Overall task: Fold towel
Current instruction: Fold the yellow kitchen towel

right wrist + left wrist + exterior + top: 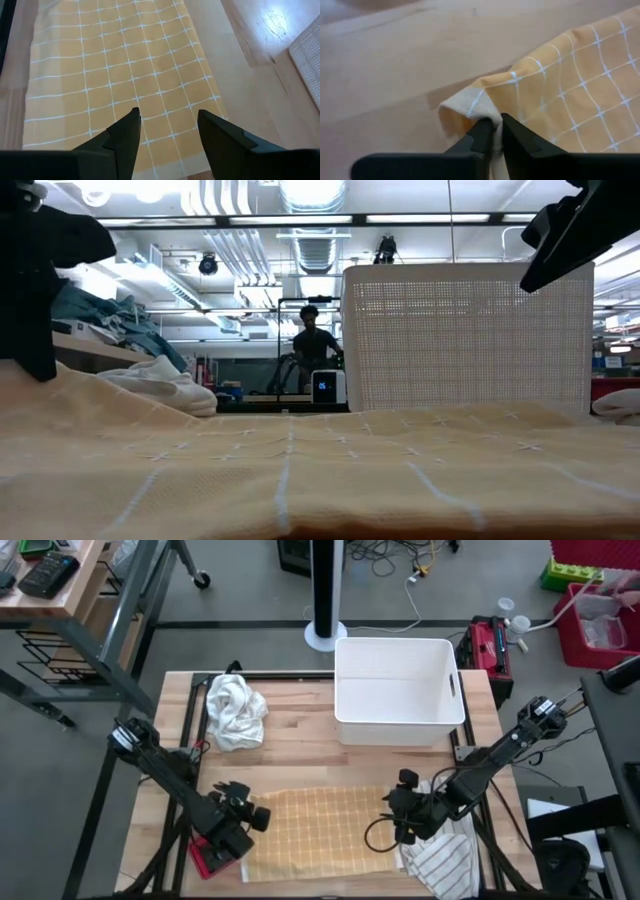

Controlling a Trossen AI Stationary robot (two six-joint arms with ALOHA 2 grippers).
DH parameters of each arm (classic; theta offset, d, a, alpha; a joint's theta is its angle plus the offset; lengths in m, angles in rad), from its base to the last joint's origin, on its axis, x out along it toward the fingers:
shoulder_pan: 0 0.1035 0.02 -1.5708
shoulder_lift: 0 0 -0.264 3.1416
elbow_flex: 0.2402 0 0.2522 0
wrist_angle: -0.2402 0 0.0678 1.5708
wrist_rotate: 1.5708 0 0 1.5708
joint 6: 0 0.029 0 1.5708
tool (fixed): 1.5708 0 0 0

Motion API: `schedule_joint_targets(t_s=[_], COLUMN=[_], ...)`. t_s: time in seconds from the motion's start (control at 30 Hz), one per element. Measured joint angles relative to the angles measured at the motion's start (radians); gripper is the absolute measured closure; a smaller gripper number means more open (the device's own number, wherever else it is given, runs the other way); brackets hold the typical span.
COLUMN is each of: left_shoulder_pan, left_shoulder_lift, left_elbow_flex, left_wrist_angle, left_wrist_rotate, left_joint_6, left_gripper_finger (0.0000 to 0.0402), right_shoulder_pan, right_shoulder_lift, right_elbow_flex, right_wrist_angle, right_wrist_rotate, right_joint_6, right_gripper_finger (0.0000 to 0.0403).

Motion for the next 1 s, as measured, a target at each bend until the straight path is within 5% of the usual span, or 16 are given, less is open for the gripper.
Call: schedule_joint_targets(t_s=[0.63,1.0], left_shoulder_pan=[0.025,0.06], left_shoulder_lift=[-0.199,-0.204], left_elbow_flex=[-0.001,-0.001], left_wrist_angle=[-0.159,-0.162], left_wrist_rotate=[-0.103,-0.104], left_joint_6=[0.061,0.142], left_gripper_finger=[0.04,0.0401], right_shoulder_pan=[0.0,-0.116], right_shoulder_lift=[0.0,-0.001], right_elbow_flex=[-0.001,-0.012], right_wrist_angle=[0.007,-0.216], right_wrist_rotate=[0.01,0.054], right_joint_6=[-0.011,0.382], right_gripper_finger=[0.021,0.0224])
